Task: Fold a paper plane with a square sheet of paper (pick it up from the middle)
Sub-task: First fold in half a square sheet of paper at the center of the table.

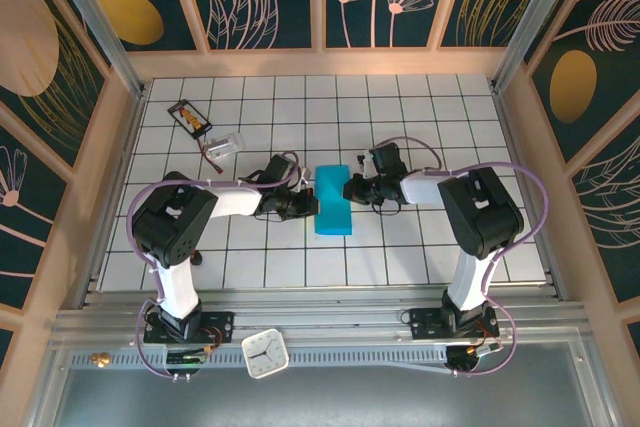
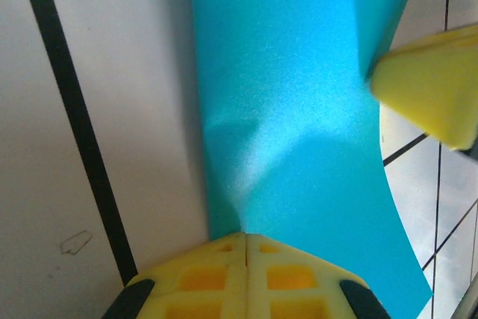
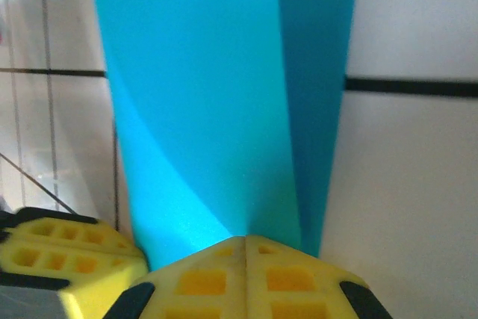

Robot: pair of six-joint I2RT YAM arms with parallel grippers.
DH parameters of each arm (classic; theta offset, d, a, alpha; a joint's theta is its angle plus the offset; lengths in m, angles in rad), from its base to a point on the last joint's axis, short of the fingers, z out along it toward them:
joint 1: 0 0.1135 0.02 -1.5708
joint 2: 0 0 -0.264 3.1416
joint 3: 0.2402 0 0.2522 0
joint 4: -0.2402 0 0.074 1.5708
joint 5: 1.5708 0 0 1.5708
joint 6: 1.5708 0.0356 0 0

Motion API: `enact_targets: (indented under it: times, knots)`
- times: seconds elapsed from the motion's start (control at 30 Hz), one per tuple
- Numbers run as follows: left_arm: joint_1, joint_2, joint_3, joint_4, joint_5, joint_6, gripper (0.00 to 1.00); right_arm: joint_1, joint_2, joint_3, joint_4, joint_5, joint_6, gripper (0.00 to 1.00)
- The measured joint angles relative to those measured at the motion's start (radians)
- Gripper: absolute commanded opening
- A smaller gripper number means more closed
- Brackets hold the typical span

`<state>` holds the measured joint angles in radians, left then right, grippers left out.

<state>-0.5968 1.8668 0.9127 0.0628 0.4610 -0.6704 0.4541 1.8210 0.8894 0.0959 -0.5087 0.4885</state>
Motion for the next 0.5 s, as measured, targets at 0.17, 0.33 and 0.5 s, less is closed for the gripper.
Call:
enact_targets:
  times: [0.17, 0.33, 0.5]
  knots:
    - [0.0, 0.001, 0.0, 0.0, 0.002, 0.02, 0.0, 0.005, -0.002, 0.043, 0.034, -0.064, 0.028, 0.02]
    - [0.0, 0.002, 0.0, 0.0, 0.003, 0.028, 0.0, 0.025, 0.024, 0.078, 0.11, -0.135, 0.089, 0.0]
    - [0.0, 0.002, 0.002, -0.002, 0.002, 0.036, 0.0, 0.049, 0.112, 0.121, 0.145, -0.175, 0.124, 0.0]
